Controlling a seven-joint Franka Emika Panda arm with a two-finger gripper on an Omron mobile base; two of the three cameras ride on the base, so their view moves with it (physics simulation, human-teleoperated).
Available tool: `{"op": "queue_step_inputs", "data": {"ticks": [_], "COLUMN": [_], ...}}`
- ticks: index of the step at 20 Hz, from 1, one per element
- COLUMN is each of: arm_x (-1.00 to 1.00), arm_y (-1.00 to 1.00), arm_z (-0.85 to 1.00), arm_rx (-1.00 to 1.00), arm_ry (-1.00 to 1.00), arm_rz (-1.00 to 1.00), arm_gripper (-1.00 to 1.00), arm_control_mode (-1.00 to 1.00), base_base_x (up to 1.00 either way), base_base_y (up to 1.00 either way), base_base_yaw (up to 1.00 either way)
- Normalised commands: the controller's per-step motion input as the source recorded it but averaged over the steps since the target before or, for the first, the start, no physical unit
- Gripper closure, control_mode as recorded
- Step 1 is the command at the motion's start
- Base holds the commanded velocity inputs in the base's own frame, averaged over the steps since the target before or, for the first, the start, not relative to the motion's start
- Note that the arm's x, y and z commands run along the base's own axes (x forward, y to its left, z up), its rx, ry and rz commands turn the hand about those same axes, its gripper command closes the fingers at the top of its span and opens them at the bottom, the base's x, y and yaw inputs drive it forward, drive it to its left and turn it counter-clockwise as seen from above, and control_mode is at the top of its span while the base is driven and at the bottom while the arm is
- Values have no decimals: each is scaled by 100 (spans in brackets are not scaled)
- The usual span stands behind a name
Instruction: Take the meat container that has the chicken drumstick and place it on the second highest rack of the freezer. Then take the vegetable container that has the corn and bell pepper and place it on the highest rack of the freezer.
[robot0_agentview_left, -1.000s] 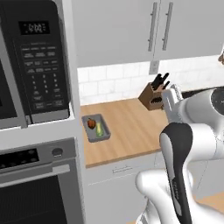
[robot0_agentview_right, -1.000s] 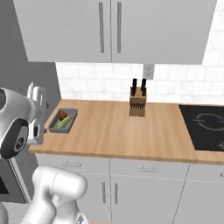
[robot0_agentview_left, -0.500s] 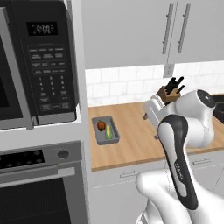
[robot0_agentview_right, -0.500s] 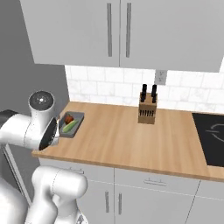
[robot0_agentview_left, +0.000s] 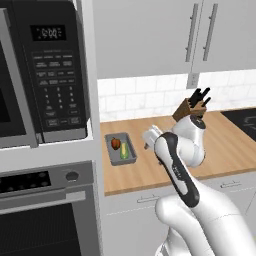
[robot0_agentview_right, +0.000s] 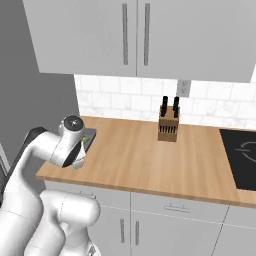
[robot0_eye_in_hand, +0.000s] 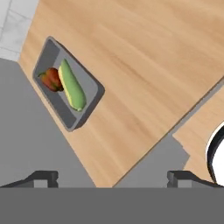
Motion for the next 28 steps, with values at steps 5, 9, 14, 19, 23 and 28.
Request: {"op": "queue_step_inputs", "data": {"ticks": [5,9,14,19,23,28], "arm_x": [53,81,77,67,32,13], "arm_y": [2,3,2,12,23,18], "arm_z": [-65,-44,-37,-39,-41,-33], "arm_rx": [-7,0,0,0,0,0], "arm_ry": [11,8,7,9,5,0], "arm_rz": [0,0,0,0,0,0], "arm_gripper": [-100,-100,-100,-100,-100,-100], "arm_control_mode": [-100,-100,-100,-100,-100,-100], "base_base_x": [0,0,0,0,0,0], "base_base_y": [0,0,0,0,0,0], "base_base_yaw": [0,0,0,0,0,0]}}
